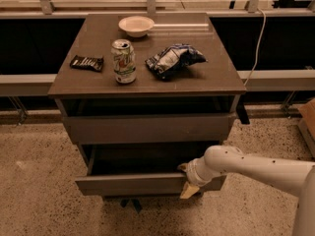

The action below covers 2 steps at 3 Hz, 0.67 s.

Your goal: Open middle drawer

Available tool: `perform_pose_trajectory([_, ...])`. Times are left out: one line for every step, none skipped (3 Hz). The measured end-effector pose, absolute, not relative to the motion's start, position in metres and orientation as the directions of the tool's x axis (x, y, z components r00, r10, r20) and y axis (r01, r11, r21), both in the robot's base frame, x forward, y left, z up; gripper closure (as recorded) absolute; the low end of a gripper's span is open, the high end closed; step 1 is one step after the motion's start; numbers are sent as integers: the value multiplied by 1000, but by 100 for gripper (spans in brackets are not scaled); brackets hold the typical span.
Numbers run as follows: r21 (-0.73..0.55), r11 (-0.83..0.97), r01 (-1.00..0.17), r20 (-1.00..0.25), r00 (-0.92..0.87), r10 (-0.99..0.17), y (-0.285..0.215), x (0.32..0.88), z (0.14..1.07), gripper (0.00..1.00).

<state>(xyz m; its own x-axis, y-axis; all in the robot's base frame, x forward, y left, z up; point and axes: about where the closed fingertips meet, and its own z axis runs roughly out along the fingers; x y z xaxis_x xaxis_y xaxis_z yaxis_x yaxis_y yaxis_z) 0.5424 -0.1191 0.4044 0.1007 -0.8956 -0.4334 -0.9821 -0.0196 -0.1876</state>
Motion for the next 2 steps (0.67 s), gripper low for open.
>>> perform_pose_trajectory([-186,-21,-982,-434,101,-895,-119,542,404,0])
perform_pose_trajectory([-186,-21,-982,-434,101,-895,-119,542,404,0])
